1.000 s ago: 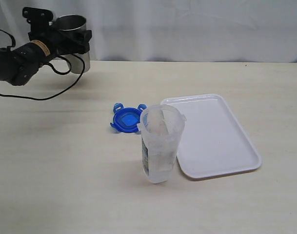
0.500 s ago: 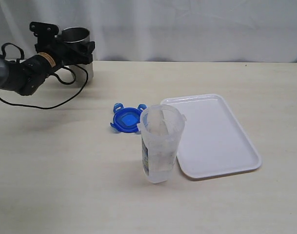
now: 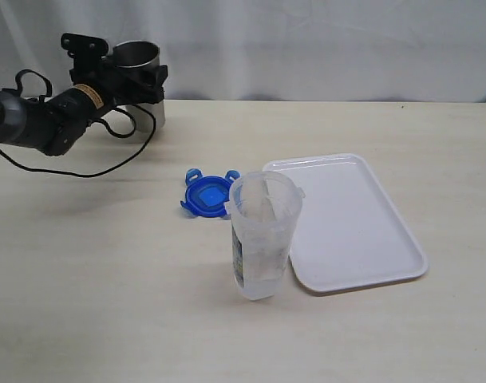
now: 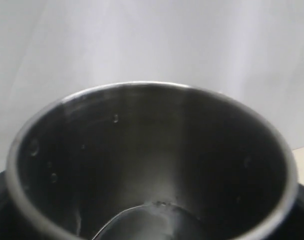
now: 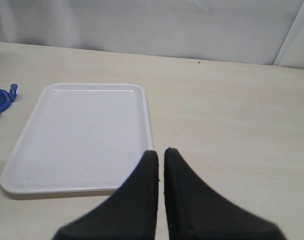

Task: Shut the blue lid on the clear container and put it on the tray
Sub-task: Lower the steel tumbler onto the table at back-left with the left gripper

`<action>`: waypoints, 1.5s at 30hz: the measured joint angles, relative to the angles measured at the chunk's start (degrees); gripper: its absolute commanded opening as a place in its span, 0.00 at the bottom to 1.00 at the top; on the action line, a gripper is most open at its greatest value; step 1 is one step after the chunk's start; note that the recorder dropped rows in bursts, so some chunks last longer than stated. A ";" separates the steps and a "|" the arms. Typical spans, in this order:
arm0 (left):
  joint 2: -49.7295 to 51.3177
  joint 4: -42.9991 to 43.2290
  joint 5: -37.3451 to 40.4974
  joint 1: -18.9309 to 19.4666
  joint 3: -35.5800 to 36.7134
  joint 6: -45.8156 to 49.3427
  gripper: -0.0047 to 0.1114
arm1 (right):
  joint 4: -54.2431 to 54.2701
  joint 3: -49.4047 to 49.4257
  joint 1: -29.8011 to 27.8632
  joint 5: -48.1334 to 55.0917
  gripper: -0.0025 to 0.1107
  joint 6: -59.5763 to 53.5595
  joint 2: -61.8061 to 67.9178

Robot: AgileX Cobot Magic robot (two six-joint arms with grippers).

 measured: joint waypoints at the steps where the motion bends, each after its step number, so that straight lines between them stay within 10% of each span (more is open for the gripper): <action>1: 0.00 0.01 0.34 -0.03 0.00 0.00 0.04 | 0.00 0.00 0.00 0.00 0.06 0.00 0.00; 23: 1.62 4.47 1.62 -0.03 -0.12 -0.32 0.04 | 0.00 0.00 0.00 0.00 0.06 0.00 0.00; 34: 1.62 4.47 4.17 -0.03 -0.76 -1.73 0.61 | 0.00 0.00 0.00 0.00 0.06 0.00 0.00; 45: 1.19 6.03 5.59 -0.03 -1.00 -2.06 0.63 | 0.00 0.00 0.00 0.00 0.06 0.00 0.00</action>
